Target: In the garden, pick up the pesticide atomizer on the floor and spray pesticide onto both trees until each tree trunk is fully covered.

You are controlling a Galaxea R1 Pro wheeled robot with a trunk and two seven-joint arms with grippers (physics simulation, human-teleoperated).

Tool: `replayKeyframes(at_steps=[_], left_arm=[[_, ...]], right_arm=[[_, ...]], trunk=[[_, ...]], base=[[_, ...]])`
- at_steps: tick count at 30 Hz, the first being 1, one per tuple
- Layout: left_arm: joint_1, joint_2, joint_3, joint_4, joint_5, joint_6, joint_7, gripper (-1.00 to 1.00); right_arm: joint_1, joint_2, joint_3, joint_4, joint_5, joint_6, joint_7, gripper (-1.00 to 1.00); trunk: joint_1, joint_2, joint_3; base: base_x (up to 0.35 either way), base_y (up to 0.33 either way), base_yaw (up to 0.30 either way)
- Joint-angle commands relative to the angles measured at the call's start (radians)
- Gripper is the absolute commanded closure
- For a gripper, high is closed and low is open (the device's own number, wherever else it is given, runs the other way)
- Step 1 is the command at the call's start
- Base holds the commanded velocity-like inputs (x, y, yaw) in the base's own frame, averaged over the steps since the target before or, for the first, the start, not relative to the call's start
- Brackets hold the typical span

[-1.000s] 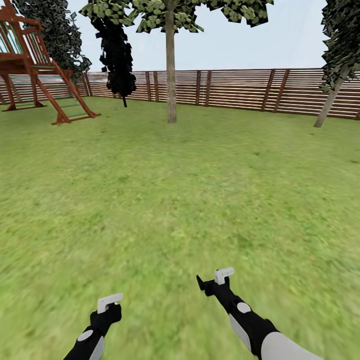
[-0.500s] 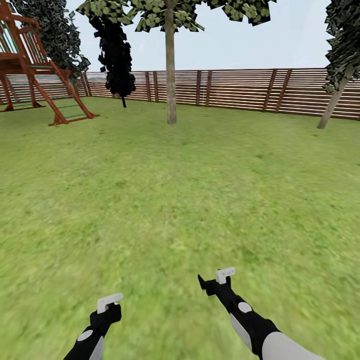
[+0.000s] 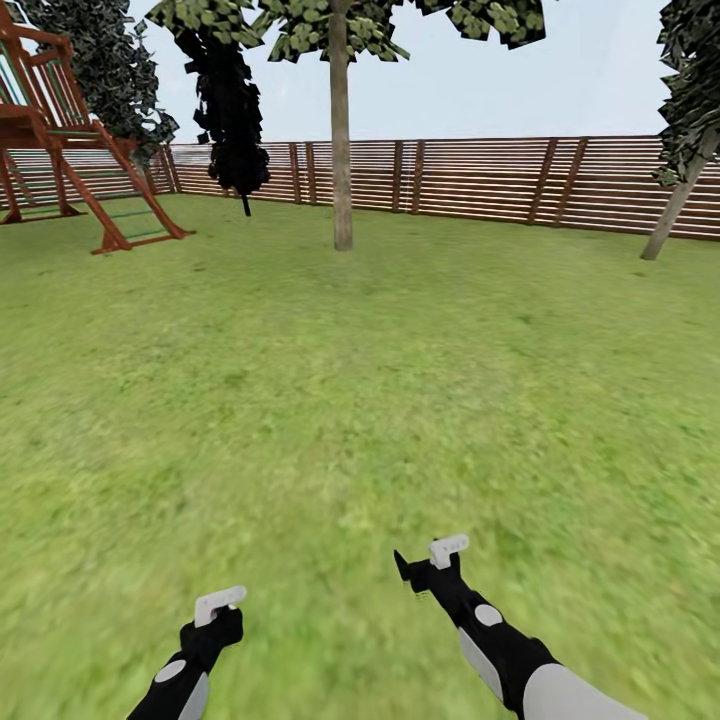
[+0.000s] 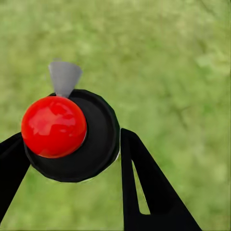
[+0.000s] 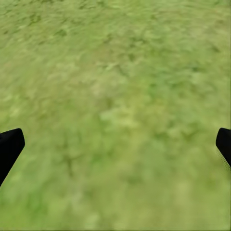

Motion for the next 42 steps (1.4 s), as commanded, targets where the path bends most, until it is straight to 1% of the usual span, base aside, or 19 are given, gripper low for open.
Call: replayKeyframes(at_steps=[1, 15, 42], left_arm=[[-0.001, -0.002, 0.008, 0.000, -0.010, -0.003, -0.006, 1.00], [-0.001, 0.001, 0.008, 0.000, -0.011, -0.003, -0.006, 1.00], [-0.001, -0.001, 0.008, 0.000, -0.012, -0.003, -0.006, 1.00]], right_arm=[[-0.001, -0.001, 0.004, 0.001, -0.011, -0.004, 0.006, -1.00], [-0.001, -0.003, 0.004, 0.004, -0.012, -0.002, 0.008, -1.00], [-0.001, -0.003, 0.003, 0.006, -0.012, -0.002, 0.008, -1.00]], trunk=[[0.000, 0.000, -0.001], [0.000, 0.000, -0.001], [0.000, 0.000, -0.001]], base=[[0.340, 0.000, 0.000], [0.340, 0.000, 0.000], [0.340, 0.000, 0.000]])
